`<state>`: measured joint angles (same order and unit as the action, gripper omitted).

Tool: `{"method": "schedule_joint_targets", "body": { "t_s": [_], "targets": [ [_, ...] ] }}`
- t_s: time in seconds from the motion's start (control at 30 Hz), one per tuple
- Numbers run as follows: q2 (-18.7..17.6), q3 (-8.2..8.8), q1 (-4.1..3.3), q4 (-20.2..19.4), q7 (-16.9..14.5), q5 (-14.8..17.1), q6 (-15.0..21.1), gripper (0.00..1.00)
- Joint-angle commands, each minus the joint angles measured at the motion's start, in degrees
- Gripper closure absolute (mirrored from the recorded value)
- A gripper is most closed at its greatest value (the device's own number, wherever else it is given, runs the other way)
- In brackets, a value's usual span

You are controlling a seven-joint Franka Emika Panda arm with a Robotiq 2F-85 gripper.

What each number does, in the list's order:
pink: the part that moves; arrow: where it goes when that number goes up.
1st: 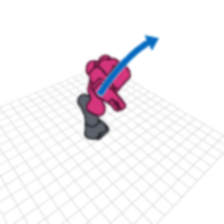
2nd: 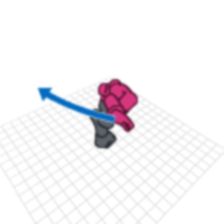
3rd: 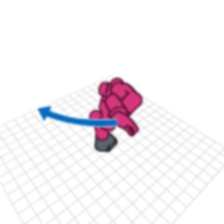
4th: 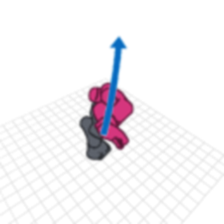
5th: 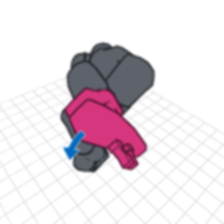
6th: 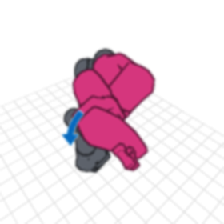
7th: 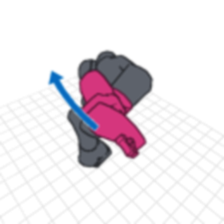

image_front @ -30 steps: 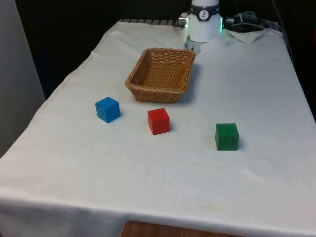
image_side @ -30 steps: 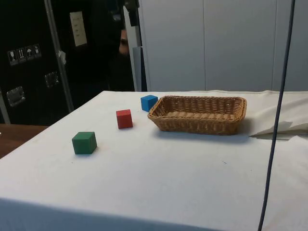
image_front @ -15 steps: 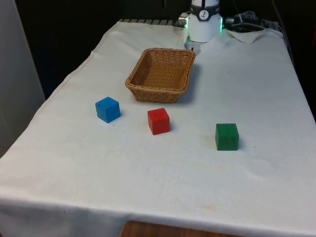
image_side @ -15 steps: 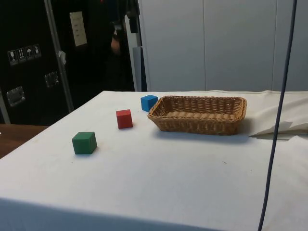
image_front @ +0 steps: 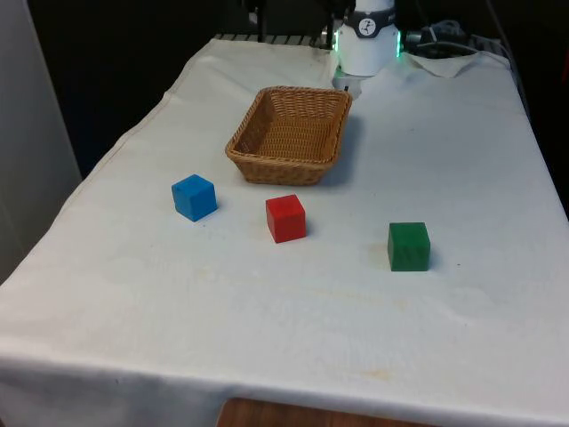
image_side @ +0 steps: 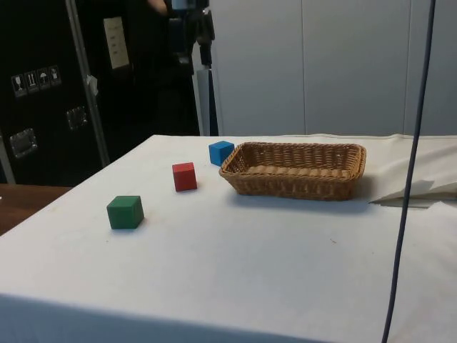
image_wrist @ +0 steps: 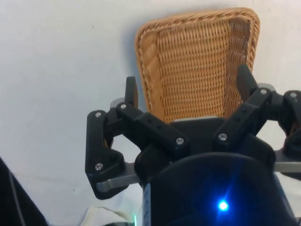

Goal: Pick up the blue cube and place it into the basket.

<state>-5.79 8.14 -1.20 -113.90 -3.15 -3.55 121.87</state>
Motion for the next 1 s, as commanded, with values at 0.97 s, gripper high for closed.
{"method": "schedule_joint_targets", "body": {
  "t_s": [0.97],
  "targets": [
    [-7.62,6.19,1.32,-0.63,-0.52,1.15,9.22,0.00]
  ]
}}
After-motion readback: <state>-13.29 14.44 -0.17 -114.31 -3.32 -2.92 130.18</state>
